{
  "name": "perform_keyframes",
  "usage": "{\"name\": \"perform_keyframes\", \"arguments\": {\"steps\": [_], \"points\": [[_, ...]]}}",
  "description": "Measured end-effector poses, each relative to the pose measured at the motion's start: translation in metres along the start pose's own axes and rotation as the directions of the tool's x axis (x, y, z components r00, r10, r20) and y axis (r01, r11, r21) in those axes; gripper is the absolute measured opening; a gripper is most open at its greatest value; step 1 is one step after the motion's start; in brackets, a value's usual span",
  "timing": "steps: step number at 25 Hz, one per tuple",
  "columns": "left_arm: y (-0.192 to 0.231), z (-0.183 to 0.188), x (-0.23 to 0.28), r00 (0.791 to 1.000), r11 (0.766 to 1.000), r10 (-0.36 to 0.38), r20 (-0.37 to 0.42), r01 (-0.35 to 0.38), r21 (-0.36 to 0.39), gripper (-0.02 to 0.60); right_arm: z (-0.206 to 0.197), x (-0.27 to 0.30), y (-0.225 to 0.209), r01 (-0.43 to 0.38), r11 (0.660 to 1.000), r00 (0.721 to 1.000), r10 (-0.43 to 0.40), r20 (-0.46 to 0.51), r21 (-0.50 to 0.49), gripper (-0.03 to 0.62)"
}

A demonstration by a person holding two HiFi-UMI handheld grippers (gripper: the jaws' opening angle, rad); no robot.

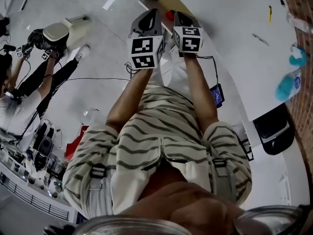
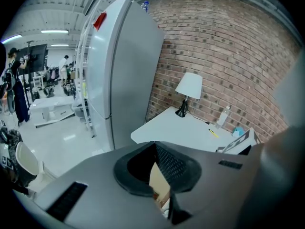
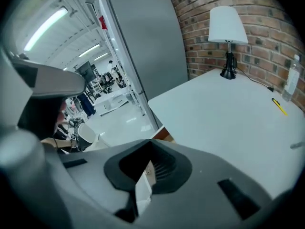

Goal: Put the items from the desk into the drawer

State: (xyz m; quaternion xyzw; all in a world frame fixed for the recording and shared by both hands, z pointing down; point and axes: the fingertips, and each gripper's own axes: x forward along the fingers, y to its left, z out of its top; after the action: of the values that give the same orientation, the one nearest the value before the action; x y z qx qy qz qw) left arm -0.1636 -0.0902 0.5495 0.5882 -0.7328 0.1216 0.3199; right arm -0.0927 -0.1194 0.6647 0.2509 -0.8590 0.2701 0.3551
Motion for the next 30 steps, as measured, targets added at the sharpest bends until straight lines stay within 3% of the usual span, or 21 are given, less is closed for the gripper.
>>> {"name": "perform_keyframes", "arguments": {"steps": [12, 17, 30], "points": [[-0.022, 0.046, -0.014, 0.998, 0.999, -0.044, 0.054, 0.042, 0.033, 0.006, 0.083, -0.067, 0.0, 0.028, 1.0, 0.981, -0.025, 0.191, -0.011, 0.011], [-0.039, 0.07, -0.023, 0.993, 0.994, -0.078, 0.087, 0.071, 0.077, 0.005, 0.114, -0.101, 0.005, 0.053, 0.998, 0.959, -0.04, 0.279, -0.039, 0.011], [-0.089, 0.124, -0.046, 0.969, 0.975, -0.179, 0.171, 0.151, 0.162, 0.006, 0.165, -0.189, -0.002, 0.102, 0.995, 0.883, -0.095, 0.46, 0.009, 0.011]]}}
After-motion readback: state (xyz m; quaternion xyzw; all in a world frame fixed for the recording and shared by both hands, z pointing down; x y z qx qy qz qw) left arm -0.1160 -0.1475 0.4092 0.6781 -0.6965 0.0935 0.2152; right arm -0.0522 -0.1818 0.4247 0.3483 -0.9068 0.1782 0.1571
